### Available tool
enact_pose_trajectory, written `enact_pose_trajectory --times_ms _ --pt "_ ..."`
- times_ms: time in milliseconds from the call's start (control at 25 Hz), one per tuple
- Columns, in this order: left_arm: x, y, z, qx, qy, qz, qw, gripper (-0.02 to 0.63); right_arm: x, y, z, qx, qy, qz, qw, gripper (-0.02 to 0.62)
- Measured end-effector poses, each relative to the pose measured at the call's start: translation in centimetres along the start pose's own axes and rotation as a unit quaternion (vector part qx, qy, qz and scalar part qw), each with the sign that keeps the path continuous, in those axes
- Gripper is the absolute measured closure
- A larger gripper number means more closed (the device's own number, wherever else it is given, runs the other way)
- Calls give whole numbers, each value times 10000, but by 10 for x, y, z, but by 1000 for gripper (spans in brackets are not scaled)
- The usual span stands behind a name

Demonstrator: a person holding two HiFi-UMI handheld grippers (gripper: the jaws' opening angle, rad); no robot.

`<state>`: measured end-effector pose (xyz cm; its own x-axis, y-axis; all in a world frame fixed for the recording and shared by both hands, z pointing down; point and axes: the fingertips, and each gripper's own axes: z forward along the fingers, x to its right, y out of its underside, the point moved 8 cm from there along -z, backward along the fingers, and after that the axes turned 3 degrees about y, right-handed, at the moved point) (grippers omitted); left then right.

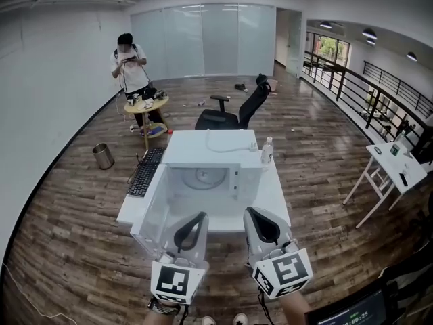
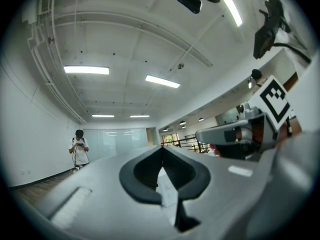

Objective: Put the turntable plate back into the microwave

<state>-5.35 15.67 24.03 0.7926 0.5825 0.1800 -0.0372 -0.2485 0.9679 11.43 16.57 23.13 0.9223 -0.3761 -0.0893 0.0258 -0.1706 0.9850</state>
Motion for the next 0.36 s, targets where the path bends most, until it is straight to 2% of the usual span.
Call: enact_pose_trajectory --times_ms 360 --pt "-1 -1 9 36 58 52 10000 603 6 4 6 -82 25 -12 10000 597"
